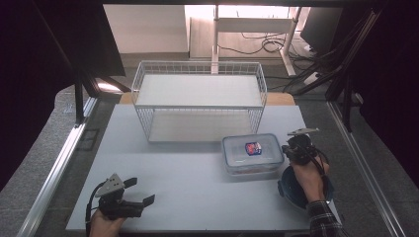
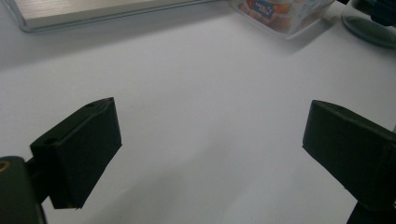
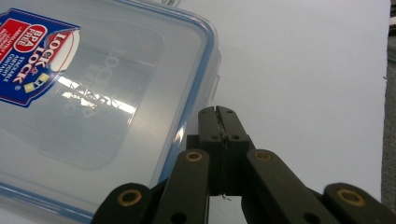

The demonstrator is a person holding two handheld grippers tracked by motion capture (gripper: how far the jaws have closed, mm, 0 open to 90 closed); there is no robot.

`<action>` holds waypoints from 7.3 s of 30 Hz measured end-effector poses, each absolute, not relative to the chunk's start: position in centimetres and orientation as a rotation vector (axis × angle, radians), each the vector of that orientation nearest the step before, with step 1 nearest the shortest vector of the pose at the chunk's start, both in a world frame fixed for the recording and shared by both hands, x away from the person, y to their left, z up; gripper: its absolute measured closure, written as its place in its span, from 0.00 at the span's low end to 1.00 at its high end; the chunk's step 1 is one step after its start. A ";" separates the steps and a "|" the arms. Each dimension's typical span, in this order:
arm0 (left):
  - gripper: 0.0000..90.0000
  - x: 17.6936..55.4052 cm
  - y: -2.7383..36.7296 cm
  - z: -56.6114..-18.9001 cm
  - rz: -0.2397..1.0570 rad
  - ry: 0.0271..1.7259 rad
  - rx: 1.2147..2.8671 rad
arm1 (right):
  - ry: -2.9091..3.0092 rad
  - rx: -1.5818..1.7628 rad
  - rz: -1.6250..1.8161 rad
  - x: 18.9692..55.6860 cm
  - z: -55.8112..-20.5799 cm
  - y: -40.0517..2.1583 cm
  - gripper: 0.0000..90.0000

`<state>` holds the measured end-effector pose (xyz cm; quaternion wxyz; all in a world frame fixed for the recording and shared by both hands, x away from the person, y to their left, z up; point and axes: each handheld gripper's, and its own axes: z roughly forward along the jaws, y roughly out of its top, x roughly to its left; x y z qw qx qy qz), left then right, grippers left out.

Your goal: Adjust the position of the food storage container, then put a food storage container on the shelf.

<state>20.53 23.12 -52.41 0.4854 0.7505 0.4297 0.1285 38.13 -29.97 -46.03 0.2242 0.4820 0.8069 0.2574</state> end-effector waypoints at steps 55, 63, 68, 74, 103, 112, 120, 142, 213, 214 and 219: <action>1.00 31.8 17.3 -51.8 0.244 1.219 1.982 | 2.510 1.156 0.892 36.4 -49.0 -16.3 0.99; 1.00 28.2 18.3 -51.9 0.239 1.253 2.002 | 2.574 1.082 0.889 33.5 -49.3 -15.1 0.99; 1.00 28.1 18.3 -52.2 0.259 1.226 2.038 | 2.573 1.054 0.865 32.6 -49.7 -14.8 0.99; 0.73 26.5 20.6 -50.8 0.434 1.221 2.010 | 2.514 1.034 0.943 32.0 -48.9 -16.4 0.94; 0.01 20.9 22.5 -52.0 0.456 1.174 1.977 | 2.439 0.890 1.296 26.4 -48.5 -20.2 0.04; 0.04 21.2 22.5 -51.6 0.440 1.128 1.960 | 2.438 0.900 1.298 26.9 -48.6 -20.0 0.02; 0.01 22.5 21.1 -50.6 0.362 1.099 1.968 | 2.475 0.930 1.274 27.7 -48.4 -18.9 0.03; 0.00 27.7 18.0 -52.6 -0.217 1.068 1.896 | 2.788 1.206 1.356 31.8 -50.5 -15.1 0.00; 0.61 26.0 21.4 -46.1 -0.114 1.003 1.689 | 2.474 1.209 1.685 29.9 -43.9 -18.6 0.57; 0.61 26.3 21.4 -45.7 -0.110 1.000 1.692 | 2.473 1.202 1.686 30.2 -43.5 -18.6 0.57; 0.61 27.2 21.4 -44.2 -0.090 0.988 1.700 | 2.460 1.182 1.698 31.2 -42.0 -18.6 0.57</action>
